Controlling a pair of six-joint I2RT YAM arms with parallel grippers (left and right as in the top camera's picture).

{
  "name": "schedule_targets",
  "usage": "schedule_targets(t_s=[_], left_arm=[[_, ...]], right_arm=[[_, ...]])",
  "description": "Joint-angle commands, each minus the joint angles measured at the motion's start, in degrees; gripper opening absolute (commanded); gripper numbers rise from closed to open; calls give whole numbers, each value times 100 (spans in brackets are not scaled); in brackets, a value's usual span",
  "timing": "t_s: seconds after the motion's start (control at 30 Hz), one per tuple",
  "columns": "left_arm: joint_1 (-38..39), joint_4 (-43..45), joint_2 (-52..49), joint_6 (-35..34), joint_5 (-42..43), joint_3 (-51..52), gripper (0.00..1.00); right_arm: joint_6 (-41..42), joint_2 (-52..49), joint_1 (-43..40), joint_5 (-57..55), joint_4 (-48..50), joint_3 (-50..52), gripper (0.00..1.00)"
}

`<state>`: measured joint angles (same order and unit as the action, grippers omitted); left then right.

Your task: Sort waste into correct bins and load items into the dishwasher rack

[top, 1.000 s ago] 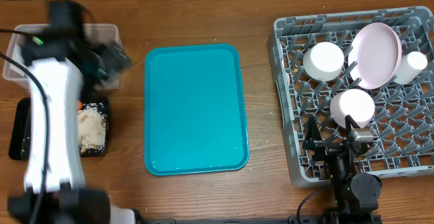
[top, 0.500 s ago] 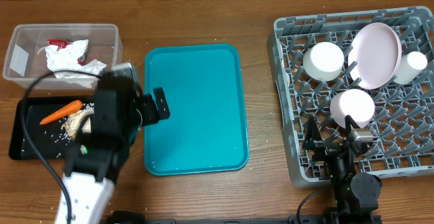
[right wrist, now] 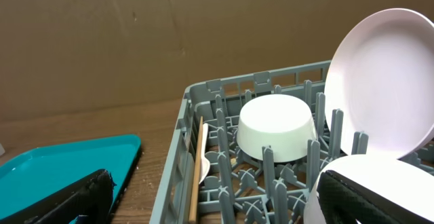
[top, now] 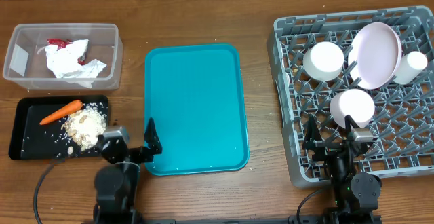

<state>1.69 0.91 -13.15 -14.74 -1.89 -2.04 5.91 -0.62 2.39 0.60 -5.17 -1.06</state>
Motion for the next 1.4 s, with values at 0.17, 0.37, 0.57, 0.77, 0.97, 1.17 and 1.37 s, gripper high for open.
schedule_targets(t_s=[0.17, 0.37, 0.57, 0.77, 0.97, 1.17, 1.37], left_arm=[[-483, -538, 1115, 249, 280, 177, 100], [-634, -535, 1298, 256, 280, 177, 100], [-627, -535, 1290, 256, 280, 177, 100], [-627, -535, 1290, 256, 280, 177, 100], [-627, -535, 1290, 256, 280, 177, 100], [-627, -535, 1290, 256, 280, 177, 100], [-627, -535, 1290, 256, 280, 177, 100]], right_arm=[[-37, 46, 11, -57, 35, 59, 100], [-37, 46, 11, -57, 35, 59, 100], [-37, 46, 11, -57, 35, 59, 100], [-37, 46, 11, -55, 35, 59, 100], [-37, 46, 11, -57, 35, 59, 100], [-37, 46, 11, -55, 35, 59, 100], [-37, 46, 11, -57, 35, 59, 100]])
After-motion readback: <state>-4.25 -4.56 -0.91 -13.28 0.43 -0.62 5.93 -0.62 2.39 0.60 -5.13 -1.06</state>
